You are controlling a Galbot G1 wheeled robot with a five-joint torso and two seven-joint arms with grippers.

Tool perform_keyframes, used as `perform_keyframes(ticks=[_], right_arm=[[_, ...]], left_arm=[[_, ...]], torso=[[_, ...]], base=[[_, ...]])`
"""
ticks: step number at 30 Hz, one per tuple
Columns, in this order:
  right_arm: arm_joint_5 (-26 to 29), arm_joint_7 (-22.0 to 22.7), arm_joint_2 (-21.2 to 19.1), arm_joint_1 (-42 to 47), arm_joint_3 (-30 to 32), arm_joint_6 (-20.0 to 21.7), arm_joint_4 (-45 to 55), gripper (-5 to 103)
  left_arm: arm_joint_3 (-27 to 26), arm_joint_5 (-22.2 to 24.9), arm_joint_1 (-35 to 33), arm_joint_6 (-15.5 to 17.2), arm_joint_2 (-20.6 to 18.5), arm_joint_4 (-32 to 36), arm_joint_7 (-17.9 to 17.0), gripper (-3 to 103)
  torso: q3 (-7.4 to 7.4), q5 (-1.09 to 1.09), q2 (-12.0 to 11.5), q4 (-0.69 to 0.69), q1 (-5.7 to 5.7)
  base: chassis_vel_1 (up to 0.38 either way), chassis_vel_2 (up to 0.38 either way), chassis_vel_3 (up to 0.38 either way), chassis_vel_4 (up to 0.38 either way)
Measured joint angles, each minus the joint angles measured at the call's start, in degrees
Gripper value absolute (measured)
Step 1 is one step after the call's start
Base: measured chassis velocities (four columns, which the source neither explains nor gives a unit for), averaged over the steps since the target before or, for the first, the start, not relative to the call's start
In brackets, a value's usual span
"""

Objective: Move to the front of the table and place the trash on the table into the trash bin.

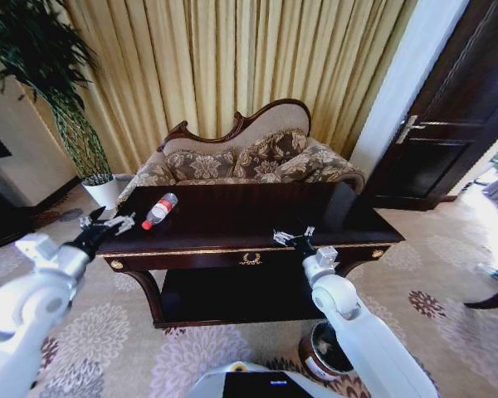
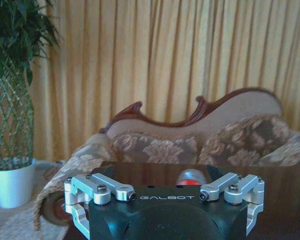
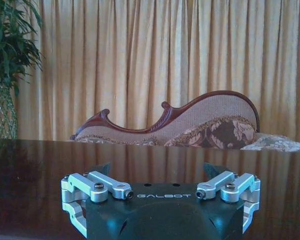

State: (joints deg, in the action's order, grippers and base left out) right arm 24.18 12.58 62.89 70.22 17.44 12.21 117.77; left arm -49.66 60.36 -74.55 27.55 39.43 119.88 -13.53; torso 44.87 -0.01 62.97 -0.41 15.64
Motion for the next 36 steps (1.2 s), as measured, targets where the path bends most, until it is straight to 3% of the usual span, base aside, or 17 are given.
perform_keyframes(ticks=[6, 8, 16, 19, 24, 32, 36], right_arm=[[-0.32, 0.24, 0.19, 0.48, 0.21, -0.24, -0.30, 100], [-0.33, 0.24, 0.19, 0.47, 0.22, -0.26, -0.36, 100], [-0.32, 0.35, -0.02, -0.45, 0.01, -0.28, -1.29, 100], [-0.30, 0.42, -0.14, -0.51, 0.19, -0.36, -1.62, 100], [-0.40, 0.38, -0.15, -0.52, 0.55, -0.76, -2.05, 100], [-0.57, 0.05, -0.14, -0.63, 0.61, -1.22, -2.64, 100], [-0.49, -0.01, -0.48, -0.75, 0.68, -1.30, -2.72, 100]], left_arm=[[7.34, 2.44, 8.02, 2.09, -5.80, -5.27, -1.62, 100], [8.17, 2.68, 8.99, 2.25, -6.11, -5.80, -1.62, 100], [19.75, 5.29, 19.75, 4.16, -8.15, -10.97, -1.81, 100], [24.20, 6.38, 23.84, 5.38, -8.40, -13.55, -2.41, 100], [27.09, 7.12, 27.20, 6.96, -8.36, -15.54, -2.17, 100], [32.17, 7.55, 32.35, 8.33, -7.34, -17.72, 0.41, 100], [36.26, 8.33, 35.52, 10.73, -5.90, -17.77, -1.97, 100]], torso=[[0.01, 0.01, -0.01, 0.01, 0.02], [0.01, 0.01, -0.01, 0.01, 0.02], [0.01, 0.01, -0.01, 0.01, 0.02], [0.01, 0.01, -0.01, 0.01, 0.01], [0.01, 0.01, -0.01, 0.02, 0.01], [0.01, 0.02, -0.01, 0.01, 0.01], [0.01, 0.02, -0.01, 0.01, 0.01]], base=[[0.000, 0.000, 0.000, 0.000], [0.000, 0.000, 0.000, 0.000], [0.000, 0.000, 0.000, 0.000], [0.000, 0.000, 0.000, 0.000], [0.000, 0.000, 0.000, 0.000], [0.000, 0.000, 0.000, 0.000], [0.000, 0.000, 0.000, 0.000]])
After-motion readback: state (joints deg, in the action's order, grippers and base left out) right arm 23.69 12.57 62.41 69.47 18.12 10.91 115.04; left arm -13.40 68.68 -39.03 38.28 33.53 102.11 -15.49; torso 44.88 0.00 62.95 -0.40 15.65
